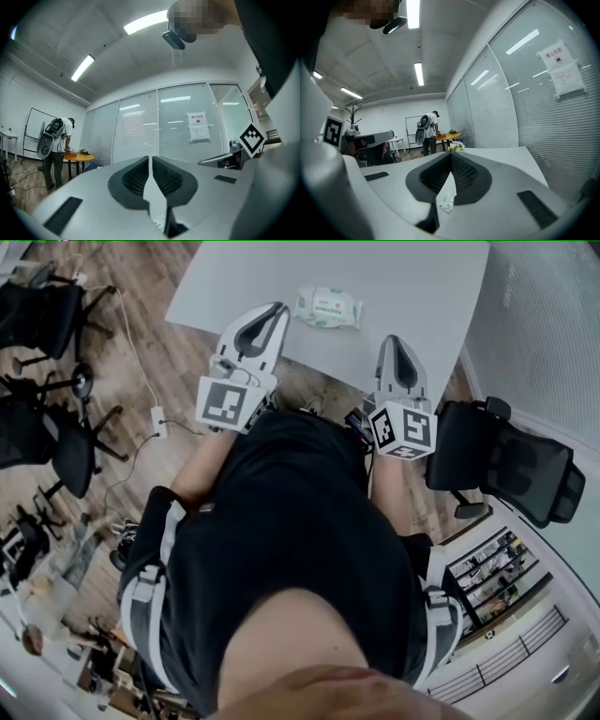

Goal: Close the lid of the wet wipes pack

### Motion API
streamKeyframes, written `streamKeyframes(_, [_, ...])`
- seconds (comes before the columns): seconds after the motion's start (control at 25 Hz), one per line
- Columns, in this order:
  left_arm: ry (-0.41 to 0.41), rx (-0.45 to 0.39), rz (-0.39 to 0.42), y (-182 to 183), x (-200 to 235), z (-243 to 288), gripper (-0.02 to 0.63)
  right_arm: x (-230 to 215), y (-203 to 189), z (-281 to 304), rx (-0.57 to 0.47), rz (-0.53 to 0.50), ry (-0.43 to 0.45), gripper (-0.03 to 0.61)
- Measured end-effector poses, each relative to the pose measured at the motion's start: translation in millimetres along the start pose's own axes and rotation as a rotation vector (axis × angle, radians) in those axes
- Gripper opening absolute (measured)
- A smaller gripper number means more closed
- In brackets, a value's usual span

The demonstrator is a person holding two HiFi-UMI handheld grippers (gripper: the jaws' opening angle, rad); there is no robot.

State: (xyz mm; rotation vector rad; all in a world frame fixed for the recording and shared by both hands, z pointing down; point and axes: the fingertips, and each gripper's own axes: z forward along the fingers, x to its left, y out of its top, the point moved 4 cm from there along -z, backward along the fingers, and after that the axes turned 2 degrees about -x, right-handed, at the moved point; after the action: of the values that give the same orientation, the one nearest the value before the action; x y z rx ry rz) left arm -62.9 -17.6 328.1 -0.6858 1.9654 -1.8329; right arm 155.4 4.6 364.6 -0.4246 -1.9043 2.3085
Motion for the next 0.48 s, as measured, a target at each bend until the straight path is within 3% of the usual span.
streamKeyframes(0.48, [-0.003, -0.002, -0.021, 0.1, 6.1, -3.4, 0.043, 8.9, 3.0, 2.6, 0.006, -0.026, -0.005, 0.021])
